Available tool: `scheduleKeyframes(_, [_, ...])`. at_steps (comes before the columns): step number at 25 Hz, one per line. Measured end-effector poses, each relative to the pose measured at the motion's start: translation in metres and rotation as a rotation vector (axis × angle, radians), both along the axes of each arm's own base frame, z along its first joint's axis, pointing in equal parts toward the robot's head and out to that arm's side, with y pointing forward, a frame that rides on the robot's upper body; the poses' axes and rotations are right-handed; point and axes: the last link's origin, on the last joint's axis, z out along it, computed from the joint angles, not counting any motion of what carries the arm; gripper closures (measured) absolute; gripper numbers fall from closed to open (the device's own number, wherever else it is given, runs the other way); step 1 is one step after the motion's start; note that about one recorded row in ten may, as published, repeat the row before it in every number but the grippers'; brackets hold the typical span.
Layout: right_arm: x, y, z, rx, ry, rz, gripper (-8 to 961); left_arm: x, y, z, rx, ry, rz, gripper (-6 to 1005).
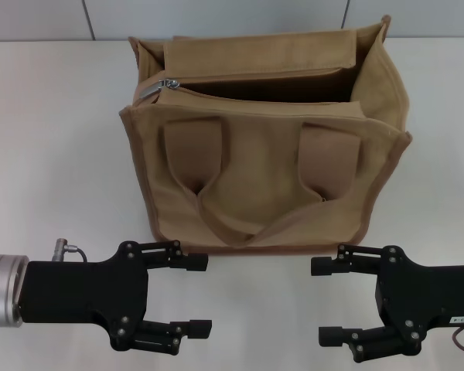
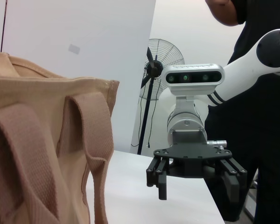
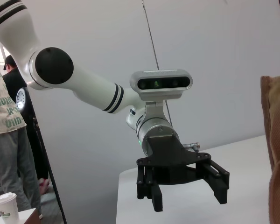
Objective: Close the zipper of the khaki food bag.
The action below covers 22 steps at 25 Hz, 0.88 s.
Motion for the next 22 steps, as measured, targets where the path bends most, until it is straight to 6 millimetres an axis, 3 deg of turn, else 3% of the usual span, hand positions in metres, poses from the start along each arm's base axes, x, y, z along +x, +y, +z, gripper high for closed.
scheduleKeyframes(14, [0.0, 0.001, 0.0, 0.003, -0.004, 0.0, 122, -0.001, 0.002, 0.002, 0.016, -0.006, 0.007, 222])
scheduleKeyframes(18, [0.0, 0.002, 0.0, 0.006, -0.005, -0.002, 122, -0.001, 0.007, 0.01, 0.084, -0.036, 0.023, 232])
scheduleKeyframes(22, [0.002, 0.001, 0.001, 0.016, -0.001, -0.014, 122, -0.007, 0.017, 0.031, 0.196, -0.079, 0.066, 242])
